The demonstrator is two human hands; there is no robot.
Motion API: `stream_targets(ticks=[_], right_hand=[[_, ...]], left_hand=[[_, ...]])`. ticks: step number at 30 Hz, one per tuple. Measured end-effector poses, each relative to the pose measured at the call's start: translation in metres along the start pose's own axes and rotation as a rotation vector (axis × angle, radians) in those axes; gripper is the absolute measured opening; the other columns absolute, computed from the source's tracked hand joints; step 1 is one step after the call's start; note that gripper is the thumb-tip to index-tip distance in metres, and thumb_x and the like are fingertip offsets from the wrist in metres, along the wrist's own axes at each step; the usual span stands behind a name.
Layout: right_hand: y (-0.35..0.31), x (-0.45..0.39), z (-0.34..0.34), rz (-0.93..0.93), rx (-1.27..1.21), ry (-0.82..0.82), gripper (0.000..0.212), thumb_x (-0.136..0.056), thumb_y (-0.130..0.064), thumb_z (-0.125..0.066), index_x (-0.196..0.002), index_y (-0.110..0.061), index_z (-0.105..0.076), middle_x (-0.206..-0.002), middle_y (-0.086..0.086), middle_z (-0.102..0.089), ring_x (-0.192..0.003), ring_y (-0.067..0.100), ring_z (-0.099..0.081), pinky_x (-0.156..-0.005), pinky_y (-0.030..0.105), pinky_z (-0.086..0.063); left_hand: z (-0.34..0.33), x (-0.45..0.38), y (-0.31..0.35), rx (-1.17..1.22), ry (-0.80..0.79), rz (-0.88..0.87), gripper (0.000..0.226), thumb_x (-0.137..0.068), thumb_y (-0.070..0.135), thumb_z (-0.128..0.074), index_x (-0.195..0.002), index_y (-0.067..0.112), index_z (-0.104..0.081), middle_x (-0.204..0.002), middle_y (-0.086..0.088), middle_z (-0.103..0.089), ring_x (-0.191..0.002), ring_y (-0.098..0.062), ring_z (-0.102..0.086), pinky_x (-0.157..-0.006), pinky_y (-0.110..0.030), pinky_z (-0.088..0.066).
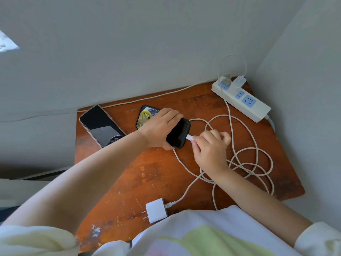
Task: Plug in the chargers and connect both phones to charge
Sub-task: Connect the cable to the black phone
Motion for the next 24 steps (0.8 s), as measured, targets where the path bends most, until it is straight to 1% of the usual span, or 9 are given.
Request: stream_targets(ticks=[5, 10, 17, 19, 21, 23, 24], right_hand=[[0.004, 0.0, -0.003, 0.019, -0.008, -0.014, 0.011, -0.064, 0.002, -0.078, -0.064, -0.004, -0.07, -0.054, 0.009, -0.063, -0.056, 0.028, -0.061, -0.073, 0.037, -0.028], [0.012, -0.002, -0.009, 0.016, -0.056, -0.077, 0.01, -0.064, 0.004, -0.078, -0.066, -0.002, -0.07, -0.056, 0.012, -0.065, -0.057, 0.03, -0.061, -0.071, 0.036, -0.028], [0.002, 0.004, -0.007, -0.039, -0.057, -0.003, 0.011, -0.062, 0.006, -0.078, -0.068, 0.0, -0.07, -0.054, 0.013, -0.064, -0.055, 0.03, -0.062, -0.071, 0.035, -0.029], [0.001, 0.005, -0.007, -0.027, -0.051, 0.001, 0.011, -0.063, 0.006, -0.078, -0.067, 0.0, -0.07, -0.054, 0.013, -0.064, -0.055, 0.03, -0.062, -0.072, 0.035, -0.029], [0.001, 0.005, -0.007, 0.025, -0.043, 0.007, 0.006, -0.068, 0.003, -0.073, -0.065, -0.001, -0.07, -0.053, 0.011, -0.063, -0.055, 0.029, -0.061, -0.072, 0.035, -0.029], [0.007, 0.002, -0.007, 0.055, -0.051, 0.004, 0.019, -0.077, -0.004, -0.059, -0.062, -0.004, -0.069, -0.052, 0.01, -0.062, -0.054, 0.028, -0.061, -0.072, 0.036, -0.029], [0.01, 0.001, -0.008, 0.062, -0.056, -0.004, 0.024, -0.079, -0.006, -0.054, -0.061, -0.004, -0.069, -0.052, 0.009, -0.062, -0.054, 0.028, -0.06, -0.072, 0.036, -0.029]], left_hand=[[-0.001, 0.001, 0.001, -0.004, 0.015, 0.007, 0.088, -0.063, 0.036, -0.075, -0.132, 0.003, -0.034, -0.133, -0.018, -0.044, -0.125, -0.034, -0.033, -0.105, -0.037, -0.027], [-0.01, -0.001, 0.002, -0.016, -0.022, 0.006, 0.089, -0.066, 0.039, -0.071, -0.135, 0.004, -0.028, -0.138, -0.015, -0.038, -0.129, -0.032, -0.027, -0.108, -0.034, -0.02], [-0.006, 0.0, 0.001, 0.012, -0.011, 0.008, 0.09, -0.064, 0.037, -0.074, -0.134, 0.003, -0.03, -0.136, -0.017, -0.04, -0.128, -0.033, -0.028, -0.107, -0.035, -0.023], [-0.006, 0.0, 0.001, 0.01, -0.014, 0.002, 0.089, -0.064, 0.037, -0.074, -0.134, 0.003, -0.03, -0.136, -0.017, -0.04, -0.128, -0.033, -0.028, -0.107, -0.035, -0.023], [-0.007, 0.0, 0.002, 0.0, -0.025, -0.011, 0.089, -0.064, 0.037, -0.074, -0.134, 0.003, -0.03, -0.136, -0.017, -0.04, -0.128, -0.033, -0.028, -0.107, -0.034, -0.022], [-0.007, 0.001, 0.003, 0.001, -0.02, -0.015, 0.089, -0.064, 0.035, -0.074, -0.134, 0.002, -0.03, -0.136, -0.018, -0.04, -0.128, -0.034, -0.028, -0.107, -0.034, -0.022], [-0.008, 0.001, 0.004, -0.002, -0.017, -0.013, 0.089, -0.064, 0.036, -0.073, -0.134, 0.002, -0.03, -0.136, -0.018, -0.04, -0.128, -0.034, -0.028, -0.107, -0.034, -0.021]])
Point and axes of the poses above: each hand's wrist, its own x-axis away from the middle knuckle, its own z-axis out of the back of the hand, y = z × x, the point moved 7 cm from there along -x, towards the middle knuckle
